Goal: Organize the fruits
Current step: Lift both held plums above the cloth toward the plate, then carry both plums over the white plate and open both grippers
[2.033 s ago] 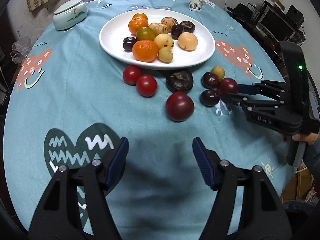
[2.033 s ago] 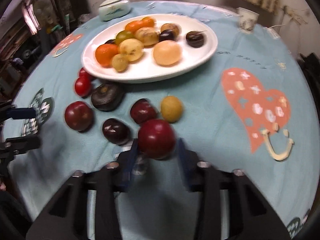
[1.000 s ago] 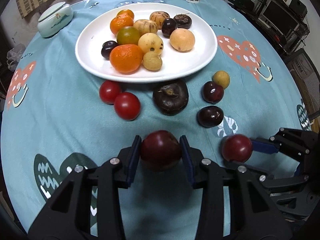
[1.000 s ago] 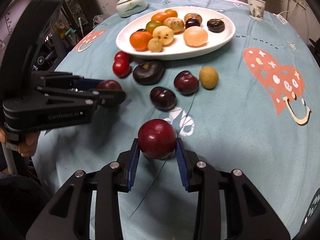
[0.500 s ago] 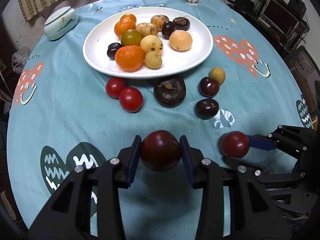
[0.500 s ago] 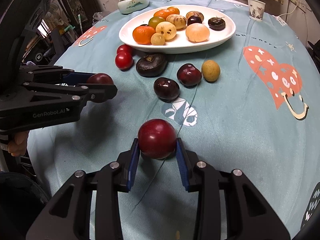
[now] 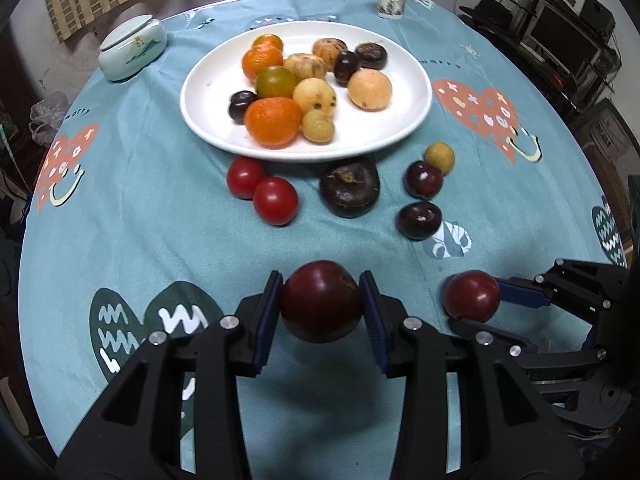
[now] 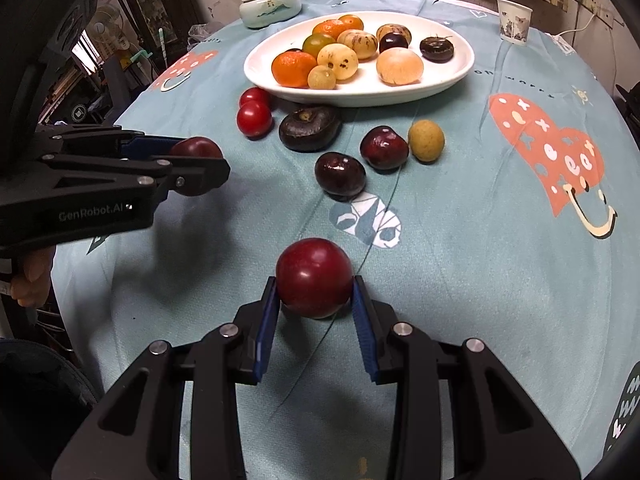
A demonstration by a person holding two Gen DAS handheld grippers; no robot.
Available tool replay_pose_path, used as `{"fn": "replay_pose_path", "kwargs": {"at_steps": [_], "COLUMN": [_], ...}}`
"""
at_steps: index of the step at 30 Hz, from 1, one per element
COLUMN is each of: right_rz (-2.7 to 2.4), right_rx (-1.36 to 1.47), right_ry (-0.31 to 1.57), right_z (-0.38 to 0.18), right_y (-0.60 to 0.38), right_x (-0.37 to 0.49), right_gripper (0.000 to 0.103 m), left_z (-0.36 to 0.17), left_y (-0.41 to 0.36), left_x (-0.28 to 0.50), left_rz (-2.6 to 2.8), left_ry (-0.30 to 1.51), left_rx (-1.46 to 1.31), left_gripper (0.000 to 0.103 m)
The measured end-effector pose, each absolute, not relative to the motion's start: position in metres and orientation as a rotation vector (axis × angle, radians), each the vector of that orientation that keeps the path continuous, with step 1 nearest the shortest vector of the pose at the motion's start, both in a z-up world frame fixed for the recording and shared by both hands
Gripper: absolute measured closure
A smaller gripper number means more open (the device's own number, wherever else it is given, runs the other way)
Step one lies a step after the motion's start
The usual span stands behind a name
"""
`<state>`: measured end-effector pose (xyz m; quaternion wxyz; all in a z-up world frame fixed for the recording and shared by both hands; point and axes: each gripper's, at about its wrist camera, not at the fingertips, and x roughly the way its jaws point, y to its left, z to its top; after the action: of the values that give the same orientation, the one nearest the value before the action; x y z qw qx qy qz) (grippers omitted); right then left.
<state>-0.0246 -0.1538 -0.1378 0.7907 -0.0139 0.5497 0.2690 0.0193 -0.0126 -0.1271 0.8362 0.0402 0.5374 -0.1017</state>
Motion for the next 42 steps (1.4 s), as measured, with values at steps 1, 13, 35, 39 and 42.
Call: {"fn": "replay_pose_path", "kwargs": {"at_steps": [1,13,35,39,42], "right_rz": [0.581,0.584,0.588,0.594,0.601], "right_rx": [-0.027,-0.019,-0.006,-0.015,-0.025], "right_ry": [1.184,1.189,1.189,1.200,1.205], "right_z": [-0.138,-0.141,-0.141,-0.140,-0.139], "right_y": [-0.154,-0.156,-0.160,-0.159,-0.157], "right_x": [-0.025,-0.024,-0.025,-0.024,-0.022], "right_gripper": [0.067,0.066,0.066,0.066,0.066], "left_z": [-0.126,-0.133,-0.122,-0.118,-0.113], "left_y": [-0.009,0.021,-0.001,-0.003,-0.005], "left_x": [0.020,0.017,0.024,0.028,0.032], "left_rz": [-0.208,-0.137,-0.185,-0.195,-0.205], "left_ry": [1.133,1.165,1.136,1.127,1.113], "left_rx": [0.076,0.028,0.082,0.084,0.086], "left_gripper": [0.063,0.063,0.063,0.063,0.063]}}
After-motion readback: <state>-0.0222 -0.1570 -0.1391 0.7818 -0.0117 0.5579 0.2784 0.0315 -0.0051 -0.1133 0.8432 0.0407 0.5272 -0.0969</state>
